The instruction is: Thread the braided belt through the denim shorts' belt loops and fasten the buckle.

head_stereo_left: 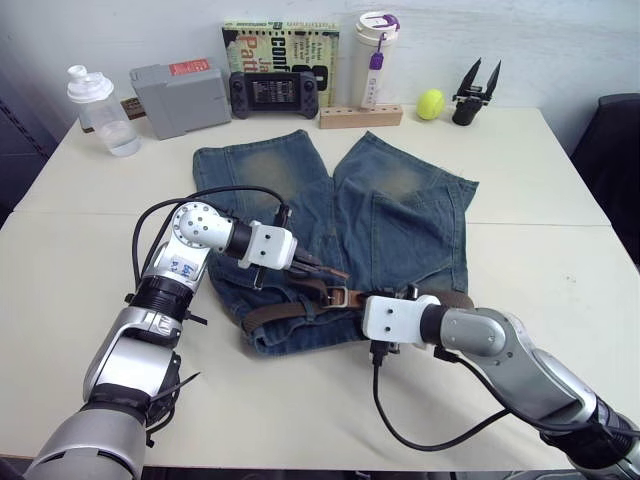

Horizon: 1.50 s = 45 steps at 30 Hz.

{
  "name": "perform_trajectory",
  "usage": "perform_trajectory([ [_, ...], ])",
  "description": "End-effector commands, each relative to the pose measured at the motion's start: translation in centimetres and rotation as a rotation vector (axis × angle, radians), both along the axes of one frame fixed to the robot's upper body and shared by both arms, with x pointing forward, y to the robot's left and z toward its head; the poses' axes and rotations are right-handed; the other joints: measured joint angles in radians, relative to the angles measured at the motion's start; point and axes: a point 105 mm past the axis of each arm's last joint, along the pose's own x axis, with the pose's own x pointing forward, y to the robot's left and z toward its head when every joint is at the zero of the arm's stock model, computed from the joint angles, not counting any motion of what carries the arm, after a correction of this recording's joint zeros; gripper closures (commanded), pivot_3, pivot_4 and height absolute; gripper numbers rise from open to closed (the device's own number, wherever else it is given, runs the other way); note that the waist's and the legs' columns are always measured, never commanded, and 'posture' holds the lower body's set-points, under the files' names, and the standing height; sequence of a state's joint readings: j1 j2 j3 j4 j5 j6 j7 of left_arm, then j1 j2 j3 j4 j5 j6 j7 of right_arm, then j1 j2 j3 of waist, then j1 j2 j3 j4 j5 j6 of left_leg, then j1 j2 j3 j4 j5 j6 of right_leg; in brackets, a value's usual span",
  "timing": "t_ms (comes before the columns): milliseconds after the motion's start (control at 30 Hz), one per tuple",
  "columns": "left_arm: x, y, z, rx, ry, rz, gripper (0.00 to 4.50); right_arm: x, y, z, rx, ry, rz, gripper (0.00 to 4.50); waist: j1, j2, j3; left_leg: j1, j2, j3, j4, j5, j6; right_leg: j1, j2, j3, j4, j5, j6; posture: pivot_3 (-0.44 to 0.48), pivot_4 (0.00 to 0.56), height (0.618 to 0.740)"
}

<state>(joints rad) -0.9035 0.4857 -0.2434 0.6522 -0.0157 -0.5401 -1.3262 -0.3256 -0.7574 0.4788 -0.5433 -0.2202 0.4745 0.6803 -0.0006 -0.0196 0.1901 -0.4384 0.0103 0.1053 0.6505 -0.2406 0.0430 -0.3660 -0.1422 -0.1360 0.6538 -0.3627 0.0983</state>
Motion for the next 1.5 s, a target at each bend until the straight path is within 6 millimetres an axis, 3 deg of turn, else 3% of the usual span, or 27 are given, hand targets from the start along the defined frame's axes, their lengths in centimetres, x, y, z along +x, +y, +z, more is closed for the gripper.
perform_trajectory([
  [33, 0.4, 0.5, 0.8, 0.017, -0.037, 0.003, 4.5, 0.8, 0.1, 0.7, -0.01, -0.117, -0.007, 2.54, -0.001, 0.0, 0.0, 0.0, 0.0, 0.0, 0.0, 0.001, 0.0, 0.0, 0.0, 0.0, 0.001, 0.0, 0.0, 0.0, 0.15, 0.694],
  [367, 0.9, 1.3, 0.6, 0.025, -0.033, 0.03, 4.5, 0.9, 1.1, 2.3, 0.037, -0.271, 0.047, 2.54, -0.002, 0.0, 0.0, -0.002, 0.0, 0.003, 0.0, 0.003, -0.001, -0.006, 0.0, 0.0, 0.006, 0.0, 0.0, 0.0, 0.15, 0.694],
  [567, 1.5, 2.0, 0.9, 0.048, -0.052, 0.051, 4.5, 0.8, 0.8, 1.6, 0.059, -0.248, 0.036, 2.54, -0.001, -0.001, 0.001, -0.002, 0.0, 0.005, 0.0, 0.003, 0.0, -0.007, 0.0, 0.0, 0.007, 0.0, 0.0, 0.0, 0.15, 0.694],
  [667, 1.7, 2.2, 1.0, 0.058, -0.059, 0.055, 4.5, 1.0, 0.8, 1.5, 0.088, -0.245, 0.02, 3.36, -0.002, -0.001, 0.001, -0.001, 0.0, 0.005, 0.0, 0.003, 0.0, -0.007, 0.0, 0.0, 0.007, 0.0, 0.0, 0.0, 0.15, 0.694],
  [767, 1.8, 2.3, 1.1, 0.058, -0.063, 0.054, 4.5, 1.5, 0.6, 1.6, 0.14, -0.234, -0.028, 4.48, -0.003, -0.001, 0.001, -0.001, 0.0, 0.005, 0.0, 0.003, 0.0, -0.008, 0.001, 0.0, 0.008, 0.0, 0.0, 0.0, 0.15, 0.694],
  [1000, 1.7, 2.3, 0.7, 0.087, -0.074, 0.035, 4.5, 2.0, 0.3, 2.2, 0.227, -0.224, -0.102, 4.48, -0.002, -0.001, 0.001, -0.001, 0.0, 0.006, 0.001, 0.003, 0.0, -0.008, 0.001, 0.0, 0.008, 0.0, 0.0, 0.0, 0.15, 0.694],
  [1267, 1.5, 1.4, 1.0, 0.076, -0.082, 0.002, 4.5, 2.3, 0.2, 2.0, 0.21, -0.23, -0.119, 4.48, -0.002, -0.001, 0.001, -0.001, 0.0, 0.006, 0.001, 0.003, 0.0, -0.008, 0.001, 0.0, 0.009, 0.0, 0.0, 0.0, 0.15, 0.694],
  [1500, 1.6, 1.6, 2.5, 0.04, -0.085, 0.013, 4.5, 2.9, -0.7, 1.1, 0.168, -0.215, -0.156, 4.48, -0.003, -0.001, 0.001, -0.001, 0.0, 0.006, 0.002, 0.003, 0.0, -0.008, 0.001, 0.0, 0.009, 0.0, 0.0, 0.0, 0.15, 0.694],
])
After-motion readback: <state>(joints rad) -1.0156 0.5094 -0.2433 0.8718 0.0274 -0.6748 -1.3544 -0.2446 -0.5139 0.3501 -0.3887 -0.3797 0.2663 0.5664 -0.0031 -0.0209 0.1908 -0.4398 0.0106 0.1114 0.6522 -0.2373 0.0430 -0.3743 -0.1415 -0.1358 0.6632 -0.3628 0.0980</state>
